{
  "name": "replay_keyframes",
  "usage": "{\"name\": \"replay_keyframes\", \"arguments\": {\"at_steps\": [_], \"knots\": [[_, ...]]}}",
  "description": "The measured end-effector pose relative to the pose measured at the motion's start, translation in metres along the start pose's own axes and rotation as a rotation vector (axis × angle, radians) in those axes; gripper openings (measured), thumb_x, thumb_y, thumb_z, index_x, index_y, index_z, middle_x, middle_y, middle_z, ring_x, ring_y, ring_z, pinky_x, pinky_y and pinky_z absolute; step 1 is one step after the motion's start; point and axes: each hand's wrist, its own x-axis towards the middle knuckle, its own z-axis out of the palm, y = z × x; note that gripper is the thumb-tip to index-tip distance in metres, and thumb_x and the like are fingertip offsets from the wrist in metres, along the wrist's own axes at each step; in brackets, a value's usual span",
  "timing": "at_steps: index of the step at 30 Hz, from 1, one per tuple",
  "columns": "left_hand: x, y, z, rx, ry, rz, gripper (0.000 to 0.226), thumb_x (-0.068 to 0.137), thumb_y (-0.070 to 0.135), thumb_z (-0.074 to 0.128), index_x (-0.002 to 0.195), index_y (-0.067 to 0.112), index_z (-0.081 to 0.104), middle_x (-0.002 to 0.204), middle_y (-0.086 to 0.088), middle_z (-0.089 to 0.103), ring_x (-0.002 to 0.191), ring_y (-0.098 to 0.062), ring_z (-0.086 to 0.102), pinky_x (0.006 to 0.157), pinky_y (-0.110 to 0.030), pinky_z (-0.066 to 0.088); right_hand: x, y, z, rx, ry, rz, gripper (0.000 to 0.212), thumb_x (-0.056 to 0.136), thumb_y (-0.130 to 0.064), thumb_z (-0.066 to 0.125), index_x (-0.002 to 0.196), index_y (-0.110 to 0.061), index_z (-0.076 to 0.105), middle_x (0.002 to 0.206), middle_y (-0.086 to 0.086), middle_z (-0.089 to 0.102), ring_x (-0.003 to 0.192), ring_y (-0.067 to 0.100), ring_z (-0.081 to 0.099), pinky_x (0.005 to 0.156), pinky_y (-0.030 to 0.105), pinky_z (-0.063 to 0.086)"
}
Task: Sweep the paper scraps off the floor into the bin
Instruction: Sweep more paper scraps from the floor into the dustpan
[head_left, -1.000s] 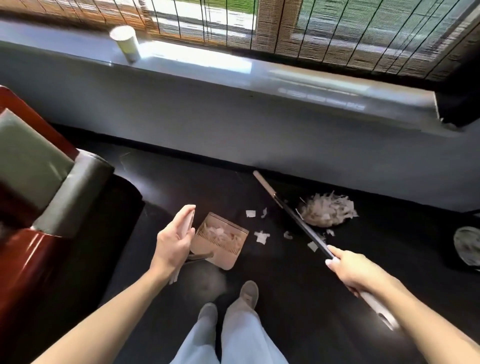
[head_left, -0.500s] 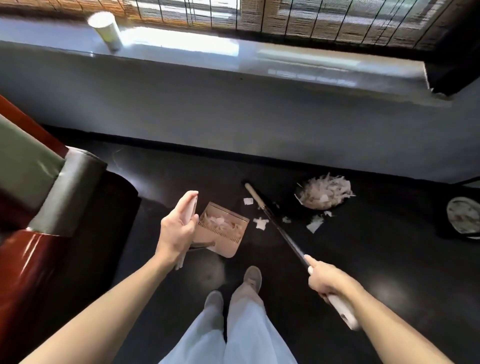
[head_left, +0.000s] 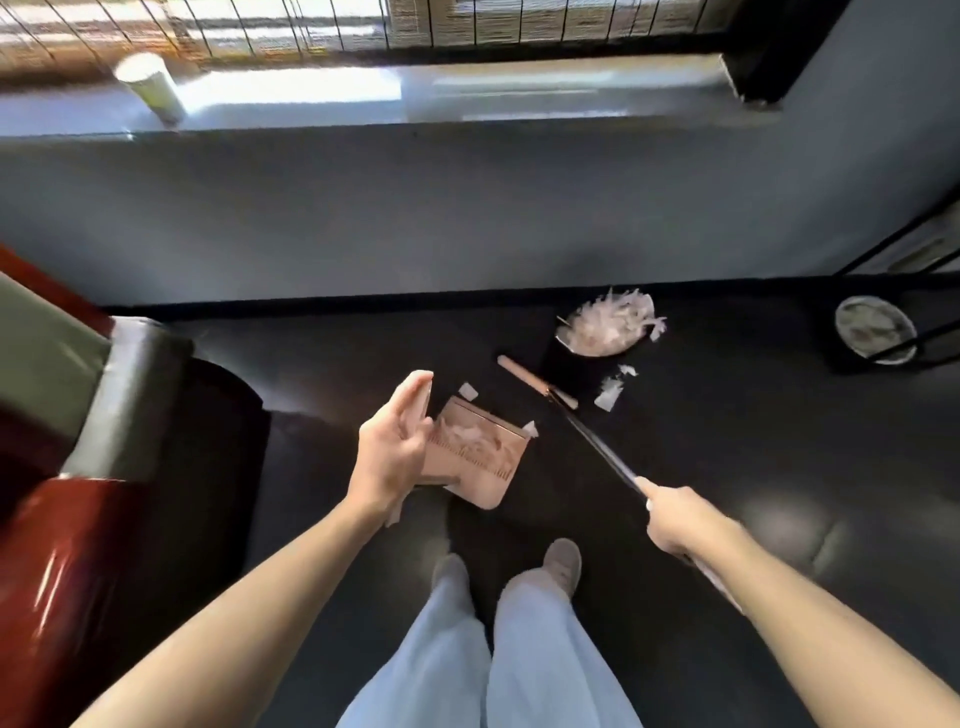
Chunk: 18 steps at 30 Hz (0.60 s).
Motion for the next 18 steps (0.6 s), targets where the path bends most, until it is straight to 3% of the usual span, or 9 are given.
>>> {"name": "replay_keyframes", "arguments": {"at_steps": [2, 4, 6, 8, 10, 11, 14, 16, 18], "knots": [[-0.012, 0.002, 0.008, -0.007, 0.011, -0.009, 0.053, 0.09, -0.002, 0.055, 0.134, 0.027, 0.052, 0.136, 0.01, 0.052, 0.126, -0.015, 0.051, 0.106, -0.034, 0.042, 0.006, -0.001, 0.013, 0.057, -0.03, -0.049, 0.072, 0.092, -0.008, 0.042, 0.155, -0.022, 0.011, 0.144, 0.013, 0.044, 0.126, 0.031, 0.05, 0.098, 0.037, 0.045], [-0.026, 0.006, 0.02, -0.017, 0.02, -0.004, 0.053, 0.09, -0.003, 0.055, 0.133, 0.029, 0.053, 0.136, 0.013, 0.051, 0.128, -0.005, 0.047, 0.11, -0.033, 0.038, 0.004, 0.006, 0.019, 0.075, -0.072, -0.135, 0.071, 0.09, -0.006, 0.046, 0.154, -0.014, 0.015, 0.144, 0.013, 0.046, 0.124, 0.031, 0.053, 0.094, 0.035, 0.046], [-0.04, 0.01, 0.038, -0.018, 0.03, -0.009, 0.054, 0.089, -0.002, 0.055, 0.132, 0.031, 0.054, 0.134, 0.015, 0.051, 0.125, -0.01, 0.051, 0.107, -0.035, 0.041, -0.004, 0.028, 0.021, 0.022, -0.124, -0.15, 0.082, 0.086, 0.001, 0.047, 0.155, -0.019, 0.008, 0.136, 0.01, 0.053, 0.096, 0.027, 0.063, 0.072, 0.031, 0.051], [-0.056, 0.017, 0.062, 0.007, 0.043, -0.006, 0.053, 0.089, -0.001, 0.056, 0.13, 0.034, 0.055, 0.133, 0.016, 0.052, 0.12, -0.015, 0.056, 0.1, -0.027, 0.047, -0.012, 0.062, 0.022, 0.089, -0.149, -0.162, 0.082, 0.087, 0.005, 0.043, 0.155, -0.026, 0.009, 0.102, 0.011, 0.062, 0.06, 0.02, 0.056, 0.051, 0.028, 0.046], [-0.074, 0.027, 0.09, 0.006, 0.055, -0.004, 0.053, 0.089, -0.002, 0.056, 0.131, 0.031, 0.055, 0.134, 0.013, 0.052, 0.118, -0.002, 0.052, 0.095, -0.011, 0.043, -0.019, 0.104, 0.022, 0.196, -0.131, -0.157, 0.079, 0.088, 0.004, 0.038, 0.153, -0.032, 0.014, 0.075, 0.009, 0.056, 0.05, 0.017, 0.049, 0.046, 0.028, 0.043], [-0.084, 0.033, 0.105, -0.003, 0.069, -0.004, 0.053, 0.089, -0.002, 0.056, 0.131, 0.029, 0.055, 0.134, 0.012, 0.052, 0.118, 0.002, 0.05, 0.098, -0.012, 0.042, -0.022, 0.124, 0.023, 0.214, -0.12, -0.16, 0.078, 0.088, 0.002, 0.038, 0.153, -0.035, 0.015, 0.073, 0.009, 0.056, 0.048, 0.017, 0.049, 0.045, 0.027, 0.042], [-0.112, 0.047, 0.15, 0.0, 0.117, 0.005, 0.053, 0.089, -0.002, 0.056, 0.132, 0.027, 0.054, 0.133, 0.014, 0.052, 0.122, -0.003, 0.05, 0.106, -0.033, 0.042, -0.037, 0.181, 0.026, 0.093, -0.068, -0.168, 0.08, 0.088, -0.001, 0.039, 0.153, -0.039, 0.012, 0.092, 0.008, 0.061, 0.056, 0.019, 0.057, 0.048, 0.025, 0.047], [-0.124, 0.057, 0.176, 0.005, 0.155, 0.006, 0.053, 0.089, -0.001, 0.056, 0.133, 0.028, 0.054, 0.133, 0.013, 0.053, 0.121, -0.015, 0.055, 0.103, -0.044, 0.045, -0.049, 0.215, 0.027, 0.014, -0.032, -0.17, 0.078, 0.09, -0.005, 0.04, 0.153, -0.038, 0.011, 0.119, 0.007, 0.06, 0.077, 0.022, 0.062, 0.055, 0.025, 0.048], [-0.133, 0.068, 0.2, 0.001, 0.189, -0.003, 0.053, 0.09, 0.0, 0.055, 0.134, 0.028, 0.053, 0.133, 0.013, 0.054, 0.118, -0.02, 0.057, 0.101, -0.046, 0.047, -0.056, 0.247, 0.026, -0.048, -0.022, -0.165, 0.076, 0.092, -0.006, 0.042, 0.154, -0.035, 0.01, 0.139, 0.006, 0.05, 0.094, 0.024, 0.058, 0.059, 0.025, 0.046]]}}
